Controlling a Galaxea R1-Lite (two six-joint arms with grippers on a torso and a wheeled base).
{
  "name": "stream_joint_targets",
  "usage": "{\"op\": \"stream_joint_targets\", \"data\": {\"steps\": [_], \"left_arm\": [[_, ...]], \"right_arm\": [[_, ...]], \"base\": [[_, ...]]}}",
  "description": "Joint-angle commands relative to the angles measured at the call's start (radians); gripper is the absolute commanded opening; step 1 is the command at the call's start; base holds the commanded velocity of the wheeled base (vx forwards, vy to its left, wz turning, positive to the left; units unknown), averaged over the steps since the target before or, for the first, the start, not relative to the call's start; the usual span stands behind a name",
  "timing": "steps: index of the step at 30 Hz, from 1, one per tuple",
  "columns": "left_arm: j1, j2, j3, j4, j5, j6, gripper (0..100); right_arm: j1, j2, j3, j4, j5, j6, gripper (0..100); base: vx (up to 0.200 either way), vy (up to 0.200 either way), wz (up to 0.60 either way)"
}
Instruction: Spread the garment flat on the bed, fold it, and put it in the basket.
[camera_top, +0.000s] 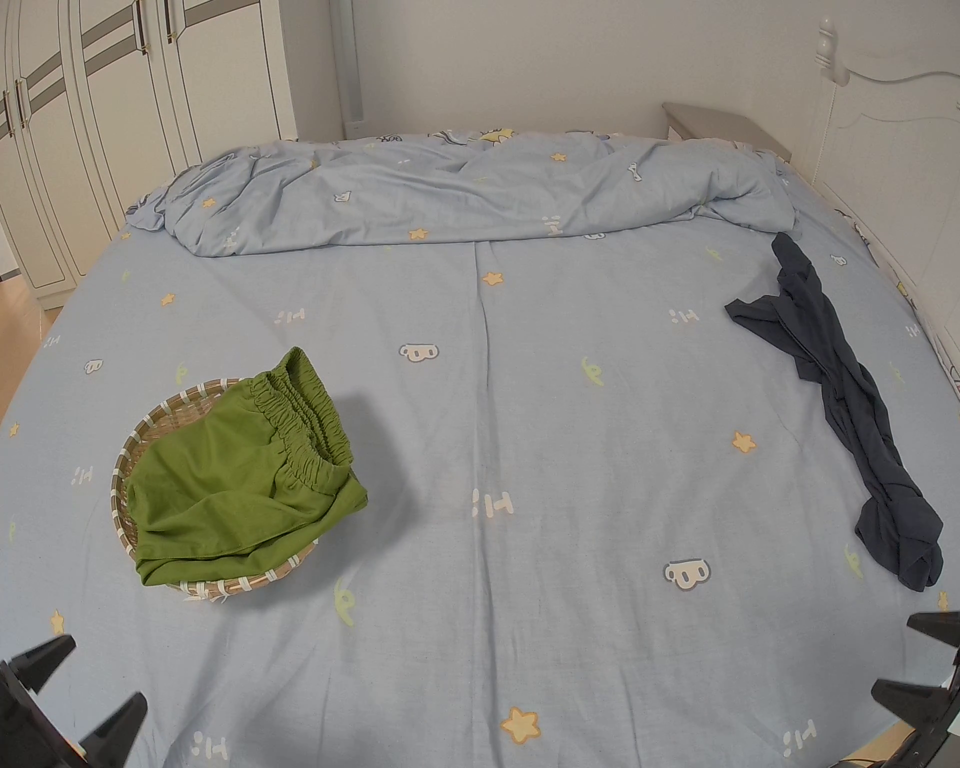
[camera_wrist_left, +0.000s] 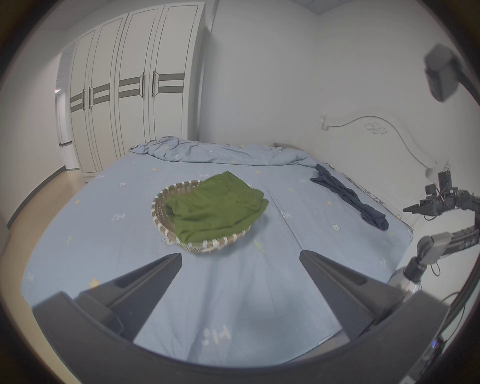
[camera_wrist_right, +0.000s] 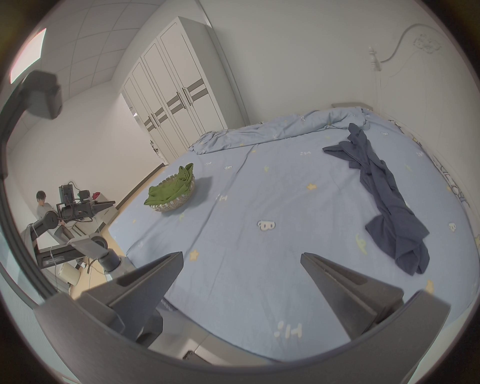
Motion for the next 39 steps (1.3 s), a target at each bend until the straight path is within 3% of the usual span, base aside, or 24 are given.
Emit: {"op": "stream_joint_targets", "data": {"steps": [1,5,7,9,10,14,17,20,21,25,26,28,32,35,37,38,39], "left_arm": [[-0.081,-0.302,0.167,0.032,0.001,-0.011,100],[-0.087,-0.351,0.176,0.021,0.051,-0.071,100],[-0.087,-0.351,0.186,-0.009,0.246,-0.115,100],[-0.087,-0.351,0.186,-0.009,0.246,-0.115,100],[-0.087,-0.351,0.213,-0.062,0.375,-0.143,100],[-0.089,-0.351,0.216,-0.071,0.35,-0.097,100],[-0.087,-0.351,0.227,-0.086,0.337,0.0,100],[-0.089,-0.351,0.252,-0.129,0.355,-0.008,100],[-0.089,-0.351,0.262,-0.16,0.396,-0.054,100],[-0.089,-0.351,0.268,-0.169,0.413,-0.092,100],[-0.087,-0.351,0.29,-0.174,0.387,-0.031,100],[-0.089,-0.351,0.298,-0.181,0.344,0.005,100],[-0.089,-0.351,0.296,-0.183,0.343,0.0,100],[-0.089,-0.351,0.296,-0.184,0.343,-0.026,100],[-0.089,-0.351,0.298,-0.189,0.343,-0.02,100],[-0.089,-0.351,0.298,-0.189,0.343,-0.02,100],[-0.089,-0.351,0.299,-0.19,0.343,-0.02,100]], "right_arm": [[0.032,-0.244,0.051,0.1,-0.015,0.012,100],[0.04,-0.275,0.099,0.104,-0.055,0.015,100],[0.047,-0.301,0.163,0.103,-0.204,0.003,100],[0.047,-0.301,0.163,0.103,-0.204,0.003,100],[0.047,-0.301,0.179,0.092,-0.348,0.006,100],[0.046,-0.301,0.163,0.132,-0.416,-0.014,100],[0.044,-0.301,0.085,0.284,-0.503,-0.075,100],[0.044,-0.301,0.039,0.368,-0.542,-0.078,100],[0.044,-0.301,0.019,0.399,-0.56,-0.074,100],[0.044,-0.301,0.016,0.402,-0.598,-0.049,100],[0.043,-0.301,0.011,0.393,-0.635,-0.057,100],[0.04,-0.301,0.01,0.364,-0.644,-0.077,100],[0.026,-0.291,0.007,0.304,-0.647,-0.101,100],[-0.029,-0.21,-0.007,0.331,-0.647,-0.097,100],[-0.174,-0.204,0.007,0.373,-0.646,-0.104,100],[-0.174,-0.204,0.007,0.373,-0.646,-0.104,100],[-0.31,-0.206,0.025,0.387,-0.609,-0.149,100]], "base": [[0.0,0.0,0.0],[0.0,0.0,0.0],[0.0,0.0,0.0],[0.0,0.0,0.0],[0.0,0.0,0.0],[0.0,0.0,0.0],[0.0,0.0,0.0],[0.0,0.0,0.0],[0.0,0.0,0.0],[0.0,0.0,0.0],[0.0,0.0,0.0],[0.0,0.0,0.0],[0.0,0.0,0.0],[0.0,0.0,0.0],[0.0,0.0,0.0],[0.0,0.0,0.0],[0.0,0.0,0.0]]}}
